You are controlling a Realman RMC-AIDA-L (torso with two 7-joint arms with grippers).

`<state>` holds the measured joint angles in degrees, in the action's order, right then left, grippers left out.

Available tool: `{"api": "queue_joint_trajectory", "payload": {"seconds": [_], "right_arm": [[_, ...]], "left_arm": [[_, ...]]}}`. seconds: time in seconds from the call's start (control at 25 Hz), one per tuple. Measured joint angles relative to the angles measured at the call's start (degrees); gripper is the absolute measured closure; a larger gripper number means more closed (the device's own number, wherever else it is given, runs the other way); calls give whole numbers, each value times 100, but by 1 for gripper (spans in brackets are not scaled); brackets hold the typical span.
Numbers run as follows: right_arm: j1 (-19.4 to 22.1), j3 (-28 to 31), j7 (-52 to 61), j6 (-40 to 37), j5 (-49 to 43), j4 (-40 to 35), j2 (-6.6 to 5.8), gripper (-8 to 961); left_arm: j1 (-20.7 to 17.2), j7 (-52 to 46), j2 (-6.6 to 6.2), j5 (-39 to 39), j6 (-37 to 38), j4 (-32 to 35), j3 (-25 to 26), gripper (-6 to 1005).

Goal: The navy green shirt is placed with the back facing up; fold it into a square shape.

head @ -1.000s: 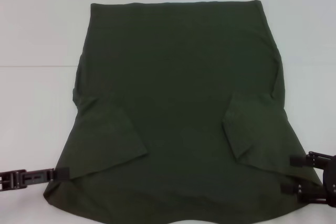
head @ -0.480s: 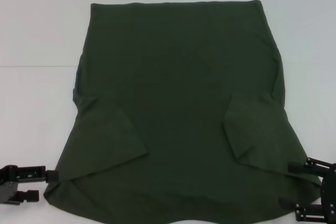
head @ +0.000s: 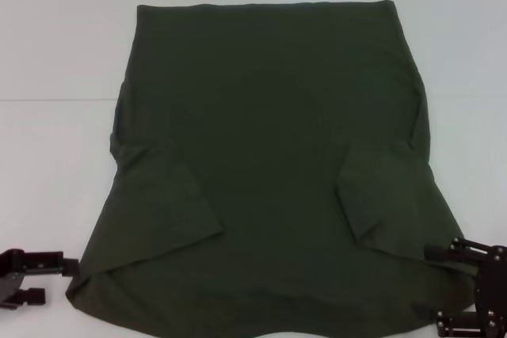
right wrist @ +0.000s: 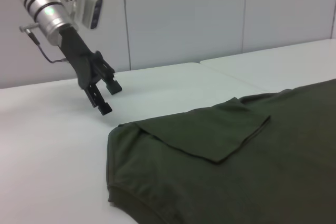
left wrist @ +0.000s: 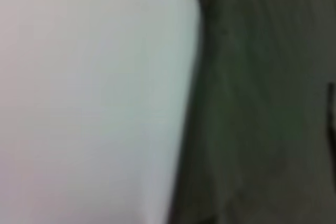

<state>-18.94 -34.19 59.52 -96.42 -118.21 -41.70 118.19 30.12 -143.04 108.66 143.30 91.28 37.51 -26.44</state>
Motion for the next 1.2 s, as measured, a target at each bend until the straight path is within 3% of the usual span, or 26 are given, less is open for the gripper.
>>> {"api": "queue_joint_trajectory", "payload": {"seconds": [0.2, 1.2], "right_arm": [[22, -2, -162, -5, -1, -26, 55, 56], [-20, 1, -134, 42, -8, 13, 64, 63]], "left_arm": [[14, -9, 16, 47, -135, -32, -57, 125], [125, -26, 78, 76, -583, -377, -80, 131]]}}
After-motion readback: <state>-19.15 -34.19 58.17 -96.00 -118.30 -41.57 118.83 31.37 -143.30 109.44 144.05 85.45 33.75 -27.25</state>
